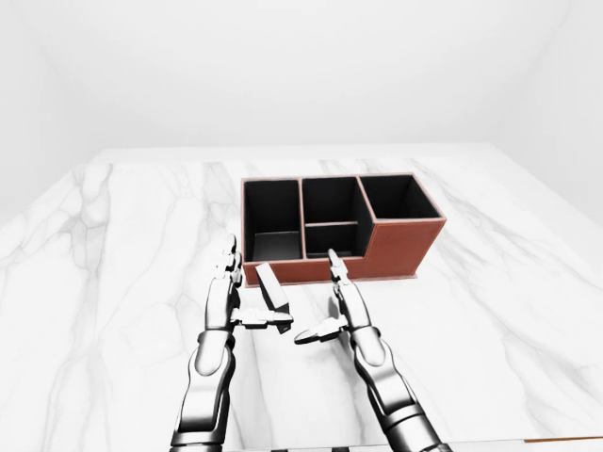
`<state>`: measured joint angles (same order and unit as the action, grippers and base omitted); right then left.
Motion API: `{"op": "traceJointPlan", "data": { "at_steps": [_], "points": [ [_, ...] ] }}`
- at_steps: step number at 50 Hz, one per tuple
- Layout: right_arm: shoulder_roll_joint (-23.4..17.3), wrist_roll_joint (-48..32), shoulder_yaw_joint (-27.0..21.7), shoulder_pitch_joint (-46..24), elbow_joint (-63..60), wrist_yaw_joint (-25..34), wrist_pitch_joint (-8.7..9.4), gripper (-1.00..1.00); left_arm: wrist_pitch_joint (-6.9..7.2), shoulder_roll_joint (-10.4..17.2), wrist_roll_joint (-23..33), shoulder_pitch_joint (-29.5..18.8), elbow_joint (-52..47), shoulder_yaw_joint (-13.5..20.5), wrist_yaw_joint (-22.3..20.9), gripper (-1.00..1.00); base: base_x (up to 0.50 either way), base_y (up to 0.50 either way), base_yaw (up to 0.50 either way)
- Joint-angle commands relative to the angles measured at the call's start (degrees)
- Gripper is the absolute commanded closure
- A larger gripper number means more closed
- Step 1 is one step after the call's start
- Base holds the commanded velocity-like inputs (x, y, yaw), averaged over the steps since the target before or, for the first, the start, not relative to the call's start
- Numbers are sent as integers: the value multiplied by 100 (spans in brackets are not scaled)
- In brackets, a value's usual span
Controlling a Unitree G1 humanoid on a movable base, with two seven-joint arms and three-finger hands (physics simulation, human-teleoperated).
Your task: Pick up the book and place it in the right compartment of the caddy.
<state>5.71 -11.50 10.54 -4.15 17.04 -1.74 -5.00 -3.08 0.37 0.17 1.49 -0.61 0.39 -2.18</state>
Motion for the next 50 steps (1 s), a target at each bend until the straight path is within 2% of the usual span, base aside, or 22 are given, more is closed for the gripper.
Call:
{"op": "traceJointPlan", "data": {
  "at_steps": [1,25,29,38,41,50],
  "points": [
    [81,-112,102,-64,81,-67,0,-100,-6,-2,-3,0,-1,4,4,-100,0,0,0],
    [222,-423,270,-144,411,-221,0,-100,-7,-5,4,23,-26,-16,-8,-100,0,0,0],
    [258,-438,254,-226,569,-246,0,-100,-36,-5,5,18,15,-16,-10,-100,0,0,0],
    [341,-515,276,-345,731,-304,0,-100,11,-10,12,4,-18,-23,7,-100,0,0,0],
    [358,-523,270,-385,794,-310,0,-100,-24,-10,15,-3,29,-23,7,-100,0,0,0],
    [411,-487,212,-542,1069,-307,0,-100,-11,-13,12,-7,18,-30,14,-100,0,0,0]
  ]
}}
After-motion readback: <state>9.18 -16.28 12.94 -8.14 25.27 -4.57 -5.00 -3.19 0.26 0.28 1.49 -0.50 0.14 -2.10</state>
